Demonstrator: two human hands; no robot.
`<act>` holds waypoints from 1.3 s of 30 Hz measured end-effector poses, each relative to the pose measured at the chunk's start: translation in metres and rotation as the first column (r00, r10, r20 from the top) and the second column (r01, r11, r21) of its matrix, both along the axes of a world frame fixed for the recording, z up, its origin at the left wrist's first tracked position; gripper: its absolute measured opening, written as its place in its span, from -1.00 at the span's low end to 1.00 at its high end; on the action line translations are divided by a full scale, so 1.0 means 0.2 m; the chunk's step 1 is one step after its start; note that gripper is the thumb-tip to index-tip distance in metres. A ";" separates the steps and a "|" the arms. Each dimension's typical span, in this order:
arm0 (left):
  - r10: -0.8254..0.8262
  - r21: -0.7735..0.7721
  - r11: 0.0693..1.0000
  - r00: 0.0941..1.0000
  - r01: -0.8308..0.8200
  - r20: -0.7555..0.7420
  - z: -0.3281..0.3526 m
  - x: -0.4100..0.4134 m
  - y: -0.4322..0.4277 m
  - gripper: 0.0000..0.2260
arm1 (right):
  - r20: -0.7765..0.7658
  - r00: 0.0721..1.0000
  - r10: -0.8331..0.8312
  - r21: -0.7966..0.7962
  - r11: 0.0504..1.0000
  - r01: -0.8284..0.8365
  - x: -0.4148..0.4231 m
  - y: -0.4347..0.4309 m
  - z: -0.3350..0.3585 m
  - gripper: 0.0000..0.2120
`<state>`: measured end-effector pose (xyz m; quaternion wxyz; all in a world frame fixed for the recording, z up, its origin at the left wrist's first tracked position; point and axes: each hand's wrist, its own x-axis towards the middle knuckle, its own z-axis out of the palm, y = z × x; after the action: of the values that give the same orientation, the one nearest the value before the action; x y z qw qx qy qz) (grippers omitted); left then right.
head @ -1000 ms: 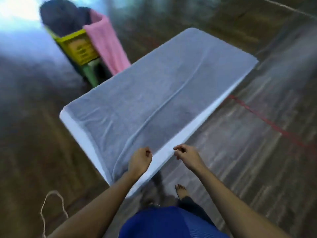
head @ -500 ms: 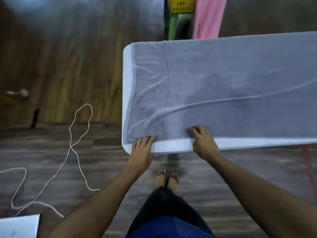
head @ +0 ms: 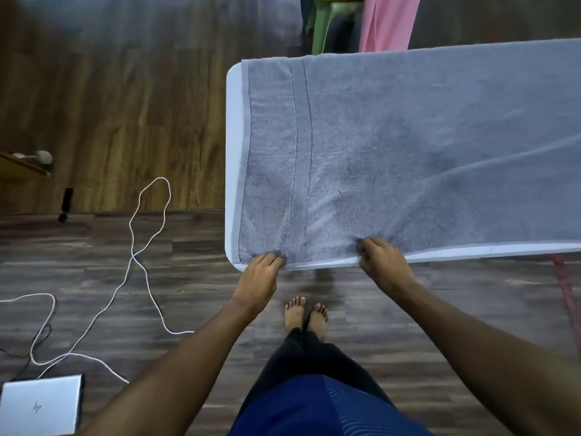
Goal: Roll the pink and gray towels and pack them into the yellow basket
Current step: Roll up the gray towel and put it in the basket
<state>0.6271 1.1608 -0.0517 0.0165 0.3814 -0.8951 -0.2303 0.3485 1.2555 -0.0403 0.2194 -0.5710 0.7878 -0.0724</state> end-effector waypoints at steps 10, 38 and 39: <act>-0.053 0.132 0.990 0.997 0.045 0.056 -0.03 0.13 0.20 -0.70 | 0.000 0.999 -0.037 0.051 0.998 0.037 0.13 0.29 -0.06 -0.89; -0.089 -0.011 0.996 0.996 0.090 0.028 0.01 -1.85 0.70 -0.62 | -0.139 0.971 -0.193 0.001 0.981 0.195 -1.65 0.88 0.04 -0.50; -0.056 -0.003 0.998 0.995 0.057 0.077 0.02 -1.92 0.75 -0.57 | -0.157 0.976 -0.149 0.064 0.985 0.161 -1.75 0.91 0.05 -0.45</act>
<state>0.2438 1.3101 -0.0481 -0.0236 0.3645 -0.9061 -0.2134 -0.0016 1.4385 -0.0299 0.1742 -0.5027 0.8466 -0.0156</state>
